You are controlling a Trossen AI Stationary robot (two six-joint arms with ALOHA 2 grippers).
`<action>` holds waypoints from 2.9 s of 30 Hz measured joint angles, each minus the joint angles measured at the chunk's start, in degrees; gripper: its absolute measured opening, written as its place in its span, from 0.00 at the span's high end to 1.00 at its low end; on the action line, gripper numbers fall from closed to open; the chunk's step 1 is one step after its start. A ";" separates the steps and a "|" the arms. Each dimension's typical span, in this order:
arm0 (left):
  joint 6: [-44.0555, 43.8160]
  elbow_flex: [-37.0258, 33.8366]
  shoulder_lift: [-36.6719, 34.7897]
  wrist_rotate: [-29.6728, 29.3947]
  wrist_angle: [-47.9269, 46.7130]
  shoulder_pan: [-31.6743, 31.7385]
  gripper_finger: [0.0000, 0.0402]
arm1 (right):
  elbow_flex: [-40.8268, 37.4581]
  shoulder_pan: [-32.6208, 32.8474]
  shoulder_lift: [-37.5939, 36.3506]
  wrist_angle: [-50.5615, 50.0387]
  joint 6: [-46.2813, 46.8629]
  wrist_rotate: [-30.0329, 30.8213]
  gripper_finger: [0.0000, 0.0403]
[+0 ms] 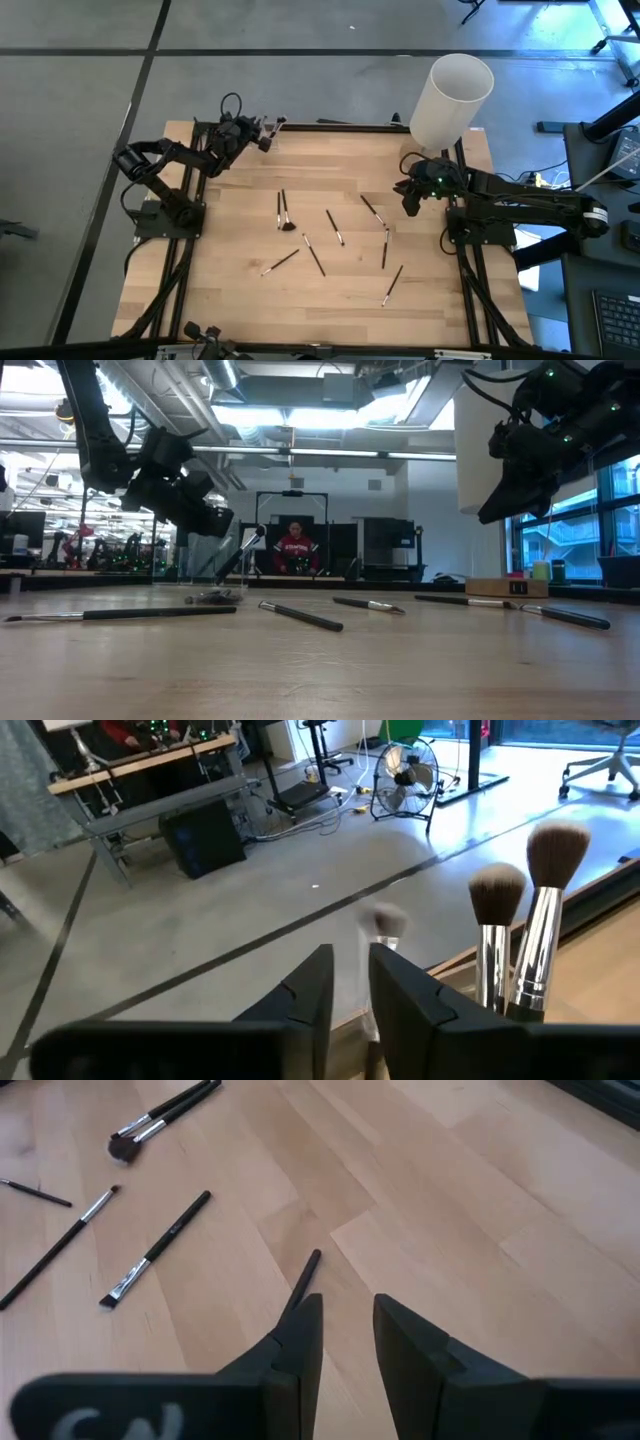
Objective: Put items in baskets/containers
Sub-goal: Put the black eyeshadow brush into the transparent organizer
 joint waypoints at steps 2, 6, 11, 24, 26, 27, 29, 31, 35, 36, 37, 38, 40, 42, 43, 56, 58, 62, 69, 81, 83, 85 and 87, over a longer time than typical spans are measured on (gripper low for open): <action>-0.04 0.00 0.00 0.00 -0.02 0.00 0.80 | 0.00 0.00 0.00 0.03 -0.13 0.02 0.77; -0.05 0.00 -0.15 0.01 -0.09 -0.21 0.73 | 0.00 0.00 0.00 0.05 -0.42 0.02 0.77; 0.06 0.02 -3.78 2.72 -0.05 -3.33 0.66 | -0.04 0.00 0.00 0.66 -1.42 0.04 0.77; 5.95 15.00 -12.94 13.77 -31.90 -26.63 0.65 | -0.04 0.00 0.00 6.08 -0.93 0.03 0.77; 7.29 18.99 -10.47 13.71 -37.62 -30.91 0.65 | -0.04 0.00 0.00 7.52 -0.45 -0.08 0.77; 7.86 20.91 -8.77 13.80 -39.65 -32.90 0.65 | -0.04 0.00 0.00 8.31 -0.36 -0.40 0.77; 8.72 24.48 -5.09 15.28 -43.69 -36.68 0.65 | -0.04 0.00 0.00 9.61 -0.42 -0.81 0.77; 9.40 28.05 -1.29 18.84 -47.37 -40.03 0.65 | -0.04 0.00 0.00 11.56 -1.16 -2.00 0.77; 7.48 35.38 6.57 22.54 -54.29 -45.77 0.65 | -0.04 0.00 0.00 15.01 -4.54 -3.06 0.77; 6.05 37.29 8.32 21.26 -56.32 -47.00 0.65 | -0.04 0.00 0.00 15.60 -5.21 -3.03 0.77; 4.52 39.31 9.92 19.77 -58.56 -48.09 0.65 | -0.04 0.00 0.00 16.03 -5.77 -3.04 0.77; 2.61 41.30 11.34 18.12 -61.40 -49.10 0.65 | -0.04 0.00 0.00 16.45 -6.35 -3.02 0.77; -1.85 45.33 14.02 14.57 -67.28 -50.85 0.65 | -0.04 0.00 0.00 17.36 -6.69 -3.02 0.77; -6.94 49.34 16.27 11.70 -73.17 -52.16 0.65 | 0.18 -0.04 0.00 17.67 -7.08 -2.99 0.77; -9.39 51.37 17.19 10.62 -75.31 -52.62 0.65 | 0.63 -0.10 0.02 17.59 -7.68 -2.99 0.77; -8.25 65.89 32.62 16.95 -49.07 -53.07 0.65 | 20.89 -0.26 -0.17 -11.43 -4.94 -2.95 0.77; -13.08 69.32 36.66 12.04 -47.36 -52.98 0.65 | 23.87 -0.24 -0.41 -16.44 -4.88 -2.97 0.77; -21.07 76.53 44.65 2.95 -46.70 -52.33 0.65 | 23.83 -0.24 -2.52 -17.61 -4.94 -2.06 0.77; -14.84 87.68 51.69 6.05 -54.71 -52.59 0.65 | 22.99 -0.24 -3.34 -18.21 -6.56 5.59 0.77; -3.26 90.86 51.10 21.84 -58.02 -54.41 0.65 | 22.99 -0.24 -3.32 -18.22 -9.40 5.59 0.77; 4.15 90.67 51.15 20.33 -59.99 -55.05 0.65 | 22.99 -0.24 -3.32 -18.20 -9.35 5.60 0.77; 6.64 90.64 51.15 17.05 -62.05 -55.54 0.65 | 22.99 -0.24 -3.32 -18.20 -9.35 5.59 0.77; 2.47 90.64 51.15 12.27 -64.39 -55.95 0.65 | 22.97 -0.24 -3.32 -18.20 -9.33 5.58 0.77</action>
